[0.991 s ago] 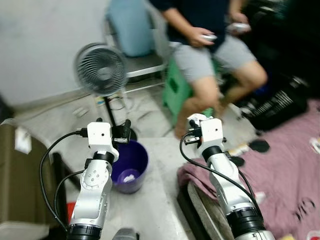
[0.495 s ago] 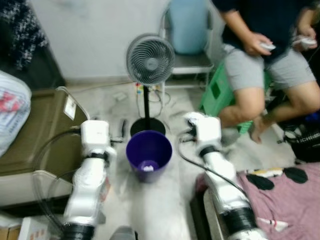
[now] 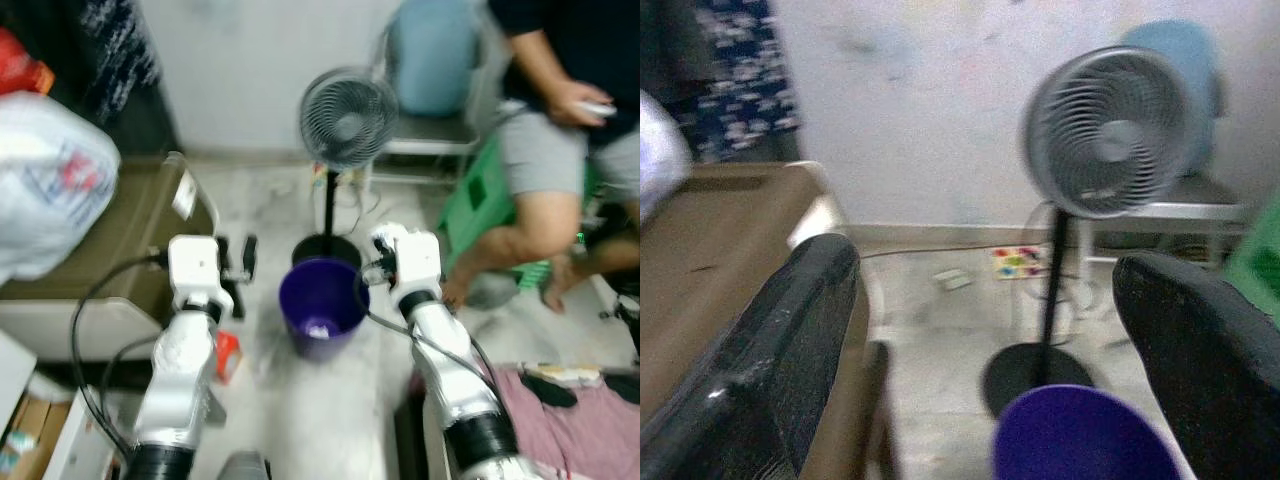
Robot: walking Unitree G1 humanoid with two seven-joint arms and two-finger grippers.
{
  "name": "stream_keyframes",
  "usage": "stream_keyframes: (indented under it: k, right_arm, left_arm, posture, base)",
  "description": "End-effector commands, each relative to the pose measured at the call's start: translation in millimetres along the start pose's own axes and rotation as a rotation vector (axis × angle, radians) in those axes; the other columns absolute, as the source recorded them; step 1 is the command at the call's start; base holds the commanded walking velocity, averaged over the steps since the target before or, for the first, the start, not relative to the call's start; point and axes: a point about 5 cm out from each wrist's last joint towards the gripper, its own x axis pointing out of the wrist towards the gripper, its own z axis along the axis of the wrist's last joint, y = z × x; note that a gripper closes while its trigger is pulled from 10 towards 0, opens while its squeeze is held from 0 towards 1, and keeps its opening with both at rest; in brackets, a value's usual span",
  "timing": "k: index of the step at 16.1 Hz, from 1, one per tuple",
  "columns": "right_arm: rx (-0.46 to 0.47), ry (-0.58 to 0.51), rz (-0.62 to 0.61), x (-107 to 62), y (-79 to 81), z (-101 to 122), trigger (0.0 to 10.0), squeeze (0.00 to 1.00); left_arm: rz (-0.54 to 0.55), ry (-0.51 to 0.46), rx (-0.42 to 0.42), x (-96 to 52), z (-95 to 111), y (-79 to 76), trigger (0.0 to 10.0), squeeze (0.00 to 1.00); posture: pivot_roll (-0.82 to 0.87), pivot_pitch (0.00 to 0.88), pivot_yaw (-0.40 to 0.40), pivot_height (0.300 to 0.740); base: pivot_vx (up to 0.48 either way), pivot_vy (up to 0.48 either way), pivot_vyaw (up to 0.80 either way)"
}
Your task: Clean up the room
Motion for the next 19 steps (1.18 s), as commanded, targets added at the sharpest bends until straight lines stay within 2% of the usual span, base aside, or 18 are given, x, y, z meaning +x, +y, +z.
stream_keyframes:
  k: [1, 5, 16, 19]
  right_arm:
    - [-0.007, -0.005, -0.001, 0.6, -1.7, 0.9, 10.0, 0.0]
    - [-0.003, -0.007, -0.004, 1.4, -2.3, 1.0, 10.0, 0.0]
    - [-0.01, -0.018, -0.006, 2.1, -2.7, 2.5, 10.0, 0.0]
    - [-0.01, -0.014, -0.009, 2.0, -2.7, 2.1, 10.0, 0.0]
  left_arm:
    - [-0.016, -0.002, 0.0, 0.8, 0.9, -2.4, 10.0, 0.0]
    - [-0.022, -0.002, -0.001, 1.7, 1.0, -3.3, 10.0, 0.0]
    - [-0.045, -0.026, -0.006, 2.0, 3.6, -6.5, 10.0, 0.0]
    - [-0.046, -0.026, -0.006, 1.9, 3.5, -6.6, 10.0, 0.0]
  posture:
    - [0.08, 0.0, -0.016, 0.74]
    - [0.08, 0.0, -0.016, 0.74]
    - [0.07, 0.0, -0.017, 0.74]
    - [0.08, 0.0, -0.018, 0.74]
  base:
    - [0.0, 0.0, 0.8]
    - [0.0, 0.0, 0.71]
    - [0.0, 0.0, 0.0]
    - [0.0, 0.0, 0.46]
